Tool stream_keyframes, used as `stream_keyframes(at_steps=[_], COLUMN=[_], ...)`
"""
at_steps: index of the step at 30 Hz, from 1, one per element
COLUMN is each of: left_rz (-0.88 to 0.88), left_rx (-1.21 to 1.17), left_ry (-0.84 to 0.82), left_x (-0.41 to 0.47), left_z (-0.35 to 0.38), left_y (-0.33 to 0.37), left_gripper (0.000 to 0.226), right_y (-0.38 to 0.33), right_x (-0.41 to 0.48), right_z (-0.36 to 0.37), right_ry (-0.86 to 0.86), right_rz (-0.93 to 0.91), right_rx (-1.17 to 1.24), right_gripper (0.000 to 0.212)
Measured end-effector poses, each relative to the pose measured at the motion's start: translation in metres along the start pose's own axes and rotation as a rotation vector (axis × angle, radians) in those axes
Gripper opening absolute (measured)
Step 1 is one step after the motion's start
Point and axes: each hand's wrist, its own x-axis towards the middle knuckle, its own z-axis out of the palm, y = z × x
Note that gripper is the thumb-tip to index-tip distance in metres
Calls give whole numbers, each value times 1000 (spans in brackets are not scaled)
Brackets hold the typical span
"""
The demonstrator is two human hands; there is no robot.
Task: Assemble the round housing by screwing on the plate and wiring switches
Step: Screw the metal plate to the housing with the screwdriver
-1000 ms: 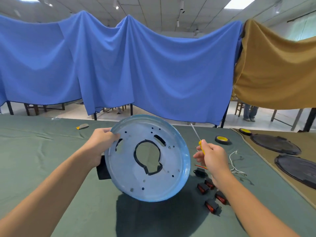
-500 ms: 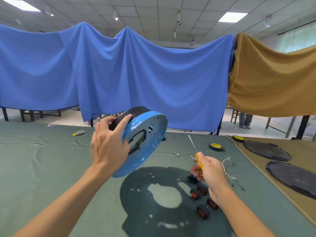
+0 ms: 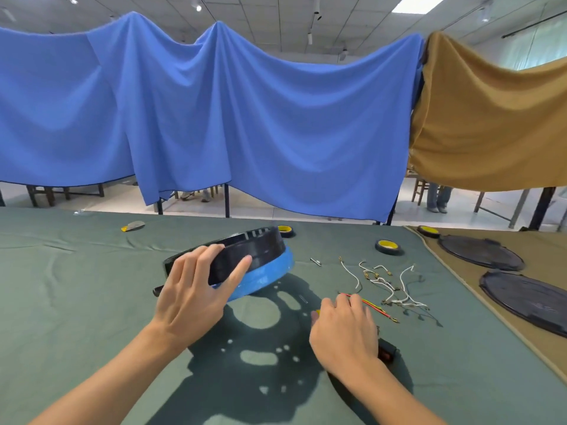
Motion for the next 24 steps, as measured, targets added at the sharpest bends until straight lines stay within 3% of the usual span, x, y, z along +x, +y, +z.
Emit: stream_keyframes(at_steps=[6,16,20,24], left_rz=[276,287,282,270], left_rx=[-74,-208,-265,-291], left_ry=[117,95,43,7], left_x=[-22,-36,-44,-50], left_z=[6,4,9,9], left_y=[-7,-4,-11,-17], left_gripper=[51,39,58,58], right_y=[1,7,8,5], right_x=[2,9,15,21], right_z=[10,5,1,-5], right_ry=[-78,-110,-195,-252], right_rz=[-77,-79,-63,-61], right_rx=[-73,-80,-96,-118], right_gripper=[29,30,33,37])
